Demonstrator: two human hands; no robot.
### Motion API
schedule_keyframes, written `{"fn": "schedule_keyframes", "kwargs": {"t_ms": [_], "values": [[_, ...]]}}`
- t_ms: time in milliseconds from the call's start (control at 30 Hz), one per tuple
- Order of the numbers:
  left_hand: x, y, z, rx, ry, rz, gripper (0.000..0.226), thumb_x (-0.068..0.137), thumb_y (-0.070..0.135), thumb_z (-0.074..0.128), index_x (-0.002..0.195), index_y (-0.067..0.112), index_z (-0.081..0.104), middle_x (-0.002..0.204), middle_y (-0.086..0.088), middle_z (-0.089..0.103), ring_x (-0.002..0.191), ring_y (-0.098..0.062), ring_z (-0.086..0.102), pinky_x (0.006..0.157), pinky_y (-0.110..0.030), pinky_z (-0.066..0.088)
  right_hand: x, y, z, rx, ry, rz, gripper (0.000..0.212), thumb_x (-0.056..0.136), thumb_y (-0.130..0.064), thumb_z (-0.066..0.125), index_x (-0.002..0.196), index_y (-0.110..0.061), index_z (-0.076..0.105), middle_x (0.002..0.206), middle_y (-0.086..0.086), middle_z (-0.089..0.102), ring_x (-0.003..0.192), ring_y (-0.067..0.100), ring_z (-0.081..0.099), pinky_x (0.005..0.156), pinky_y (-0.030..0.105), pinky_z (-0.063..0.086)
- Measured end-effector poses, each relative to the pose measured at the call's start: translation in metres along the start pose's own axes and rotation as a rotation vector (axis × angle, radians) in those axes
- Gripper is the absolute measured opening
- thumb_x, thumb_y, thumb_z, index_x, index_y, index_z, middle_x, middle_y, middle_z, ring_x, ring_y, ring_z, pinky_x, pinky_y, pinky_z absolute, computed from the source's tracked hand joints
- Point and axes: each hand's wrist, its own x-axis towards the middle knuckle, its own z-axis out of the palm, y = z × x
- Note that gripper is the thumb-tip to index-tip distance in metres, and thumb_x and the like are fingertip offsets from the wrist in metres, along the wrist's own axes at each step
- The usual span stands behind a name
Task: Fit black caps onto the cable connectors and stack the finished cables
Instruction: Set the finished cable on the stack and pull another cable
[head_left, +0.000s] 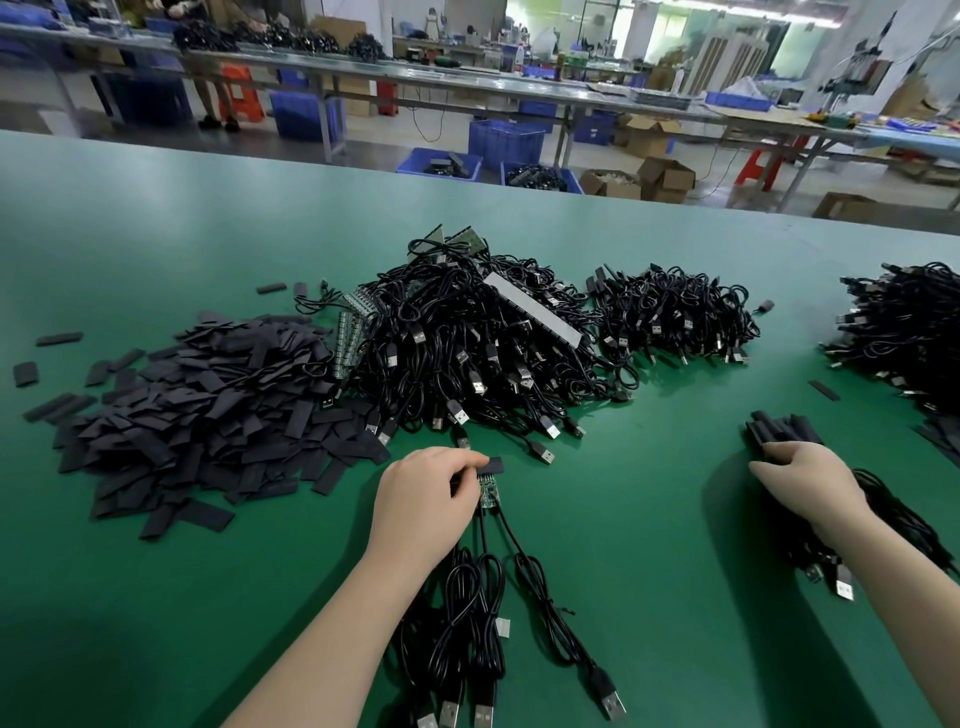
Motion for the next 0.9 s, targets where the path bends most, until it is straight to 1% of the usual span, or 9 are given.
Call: {"fn": "schedule_keyframes", "kwargs": {"t_ms": [167,233,333,400,567,667,767,833,900], "values": [[-0.001,0.000,0.000,-0.003,0.006,0.000,0.024,0.091,0.015,0.059,0.104,0.028,0.075,0.104,0.014,0.071,0.102,-0.006,0.062,0.094,-0.036,0.049,0.000,0.006,0.000,-0.045,0.100,-0.046,0.045,0.095,-0.027,0.058,0.141,-0.021,0.056,0.091,0.009,0.067,0.101,0.034,0.062,0.090,0.043,0.044],[-0.001,0.000,0.000,-0.005,0.006,0.002,0.024,0.091,0.015,0.060,0.104,0.028,0.075,0.104,0.014,0.071,0.102,-0.006,0.062,0.094,-0.036,0.049,0.005,0.013,-0.001,-0.107,0.202,-0.054,0.053,0.095,-0.042,0.057,0.143,-0.023,0.052,0.111,0.011,0.069,0.110,0.035,0.062,0.104,0.049,0.041],[0.000,0.001,0.000,0.005,0.008,0.008,0.024,0.091,0.015,0.059,0.104,0.028,0.075,0.104,0.014,0.071,0.102,-0.006,0.062,0.094,-0.036,0.049,0.015,0.024,-0.004,-0.265,0.084,0.033,0.079,0.088,-0.072,0.048,0.150,-0.024,0.039,0.146,0.007,0.052,0.128,0.034,0.052,0.113,0.053,0.028],[0.000,0.000,0.000,0.011,0.009,0.010,0.024,0.091,0.016,0.059,0.104,0.028,0.075,0.104,0.014,0.072,0.102,-0.006,0.062,0.094,-0.036,0.049,0.017,0.027,-0.006,-0.331,-0.027,0.080,0.085,0.085,-0.081,0.038,0.151,-0.026,0.038,0.151,0.004,0.047,0.133,0.032,0.047,0.114,0.053,0.026],[0.000,0.000,0.001,0.013,0.014,0.019,0.024,0.091,0.016,0.060,0.104,0.029,0.075,0.103,0.015,0.071,0.101,-0.006,0.062,0.094,-0.036,0.049,0.004,0.020,-0.007,-0.533,0.006,0.061,0.077,0.088,-0.081,0.025,0.142,-0.031,0.049,0.155,0.002,0.040,0.145,0.030,0.029,0.116,0.055,0.019],[0.000,-0.001,0.002,0.021,0.015,0.027,0.024,0.091,0.016,0.060,0.104,0.029,0.075,0.103,0.015,0.071,0.101,-0.006,0.062,0.094,-0.035,0.049,-0.019,0.002,0.000,-0.429,0.220,-0.130,0.062,0.093,-0.066,0.042,0.138,-0.025,0.055,0.151,0.007,0.046,0.143,0.031,0.034,0.115,0.057,0.020],[0.001,-0.002,0.003,0.062,0.041,0.051,0.024,0.090,0.017,0.060,0.108,0.027,0.074,0.108,0.014,0.070,0.104,-0.007,0.061,0.094,-0.029,0.048,-0.055,-0.034,0.014,-0.126,0.384,-0.449,0.046,0.091,-0.042,0.064,0.129,-0.016,0.064,0.129,0.012,0.064,0.120,0.034,0.056,0.103,0.049,0.041],[0.001,-0.002,0.004,0.131,0.033,0.043,0.027,0.092,0.025,0.060,0.116,0.027,0.070,0.116,0.013,0.065,0.110,-0.010,0.055,0.092,-0.025,0.042,-0.083,-0.064,0.026,0.048,0.253,-0.564,0.040,0.090,-0.036,0.067,0.126,-0.018,0.066,0.108,0.001,0.070,0.100,0.026,0.062,0.087,0.036,0.047],[0.000,-0.003,0.005,0.226,0.001,-0.020,0.034,0.092,0.038,0.057,0.124,0.030,0.065,0.120,0.013,0.060,0.115,-0.012,0.049,0.092,-0.029,0.040,-0.107,-0.089,0.041,0.155,0.021,-0.606,0.038,0.091,-0.040,0.064,0.125,-0.024,0.065,0.093,-0.018,0.065,0.080,0.007,0.061,0.073,0.026,0.045]]}}
